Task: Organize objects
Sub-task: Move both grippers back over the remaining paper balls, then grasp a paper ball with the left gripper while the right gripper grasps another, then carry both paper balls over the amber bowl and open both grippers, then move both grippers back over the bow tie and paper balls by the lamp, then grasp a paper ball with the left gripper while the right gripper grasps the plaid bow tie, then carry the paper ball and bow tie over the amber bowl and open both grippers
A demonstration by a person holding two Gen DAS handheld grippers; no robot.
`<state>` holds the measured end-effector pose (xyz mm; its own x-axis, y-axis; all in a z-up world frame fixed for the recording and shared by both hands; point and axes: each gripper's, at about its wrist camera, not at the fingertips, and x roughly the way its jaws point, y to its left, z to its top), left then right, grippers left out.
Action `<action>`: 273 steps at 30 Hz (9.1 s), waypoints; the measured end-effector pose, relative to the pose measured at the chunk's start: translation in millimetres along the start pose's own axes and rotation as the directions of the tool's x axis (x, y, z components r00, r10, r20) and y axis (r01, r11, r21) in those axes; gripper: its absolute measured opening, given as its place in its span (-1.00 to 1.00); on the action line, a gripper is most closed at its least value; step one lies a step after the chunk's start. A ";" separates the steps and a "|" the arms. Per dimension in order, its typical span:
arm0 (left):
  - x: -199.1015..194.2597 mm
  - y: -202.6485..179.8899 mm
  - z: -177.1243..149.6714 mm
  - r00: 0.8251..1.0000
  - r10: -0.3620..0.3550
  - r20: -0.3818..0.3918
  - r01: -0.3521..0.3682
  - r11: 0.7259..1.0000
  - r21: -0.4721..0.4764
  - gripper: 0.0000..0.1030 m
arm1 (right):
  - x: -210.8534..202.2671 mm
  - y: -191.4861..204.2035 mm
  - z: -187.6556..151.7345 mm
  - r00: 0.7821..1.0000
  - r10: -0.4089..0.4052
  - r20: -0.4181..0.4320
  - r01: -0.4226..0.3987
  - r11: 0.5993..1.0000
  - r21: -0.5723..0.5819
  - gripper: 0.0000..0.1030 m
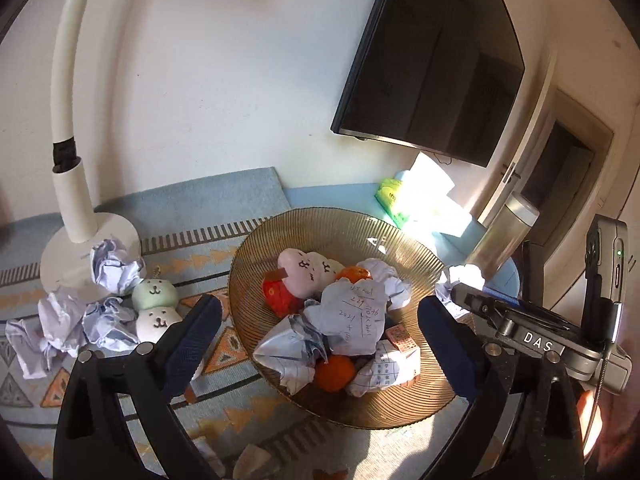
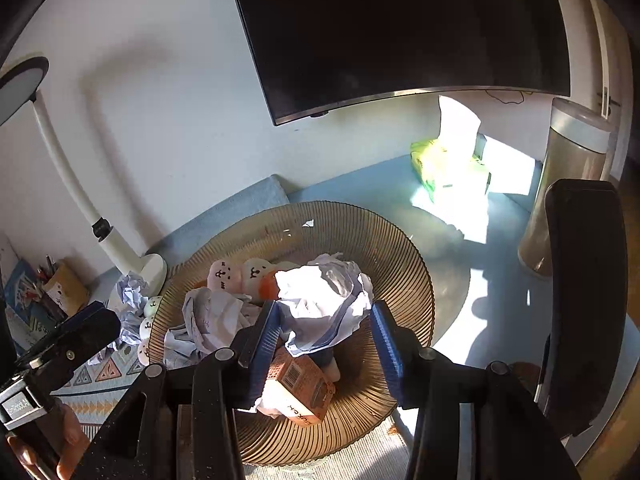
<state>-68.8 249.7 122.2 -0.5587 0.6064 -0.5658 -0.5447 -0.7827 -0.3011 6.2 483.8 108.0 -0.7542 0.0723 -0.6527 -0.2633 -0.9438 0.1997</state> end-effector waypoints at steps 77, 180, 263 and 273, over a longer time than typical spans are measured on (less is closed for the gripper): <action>-14.5 240.7 -63.1 0.918 0.350 -0.186 -0.374 0.920 -0.114 -0.44 | 170.0 328.9 -47.4 0.871 0.303 -0.386 -0.436 0.840 -0.323 -0.11; -106.0 161.4 -133.9 0.872 0.488 -0.019 -0.481 0.852 -0.205 0.95 | 48.7 157.8 -139.5 0.940 0.275 -0.201 -0.314 0.929 -0.196 0.27; -112.7 138.2 -154.2 0.936 0.349 -0.052 -0.353 0.926 -0.131 -0.07 | 21.1 196.9 -180.0 0.932 0.219 -0.289 -0.307 0.901 -0.306 0.17; -103.6 111.0 -127.5 0.957 0.288 -0.041 -0.290 0.955 -0.064 -0.07 | -15.4 176.4 -141.3 0.941 0.287 -0.176 -0.330 0.893 -0.305 -0.38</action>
<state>8.4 82.2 49.6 -0.6654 0.3491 -0.6598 -0.3180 -0.9323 -0.1725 56.4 270.6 50.0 -0.6795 -0.2602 -0.6860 0.1972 -0.9654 0.1708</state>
